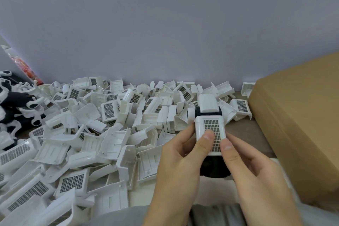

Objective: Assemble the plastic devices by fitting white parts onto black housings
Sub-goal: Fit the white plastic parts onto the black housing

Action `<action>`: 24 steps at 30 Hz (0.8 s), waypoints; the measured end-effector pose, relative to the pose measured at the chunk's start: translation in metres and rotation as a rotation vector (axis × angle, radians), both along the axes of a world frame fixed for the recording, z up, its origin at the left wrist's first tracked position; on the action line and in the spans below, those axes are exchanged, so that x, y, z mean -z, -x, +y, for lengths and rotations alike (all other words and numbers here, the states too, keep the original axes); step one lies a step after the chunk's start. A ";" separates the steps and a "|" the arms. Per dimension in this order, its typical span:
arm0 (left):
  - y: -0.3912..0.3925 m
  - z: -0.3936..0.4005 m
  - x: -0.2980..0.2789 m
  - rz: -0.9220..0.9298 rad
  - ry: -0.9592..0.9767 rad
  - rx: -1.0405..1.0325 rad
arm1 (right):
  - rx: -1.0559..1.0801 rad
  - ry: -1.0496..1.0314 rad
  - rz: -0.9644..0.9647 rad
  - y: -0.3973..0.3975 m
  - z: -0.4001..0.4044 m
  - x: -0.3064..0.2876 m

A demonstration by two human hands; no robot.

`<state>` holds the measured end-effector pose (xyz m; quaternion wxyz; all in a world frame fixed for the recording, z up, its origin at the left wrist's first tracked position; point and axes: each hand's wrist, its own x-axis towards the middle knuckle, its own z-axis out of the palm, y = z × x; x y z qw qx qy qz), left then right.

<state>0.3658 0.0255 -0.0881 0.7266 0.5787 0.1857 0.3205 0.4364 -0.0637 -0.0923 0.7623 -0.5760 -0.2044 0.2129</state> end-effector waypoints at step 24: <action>-0.002 0.000 0.006 0.068 -0.062 -0.004 | 0.042 0.078 0.008 -0.004 -0.001 0.001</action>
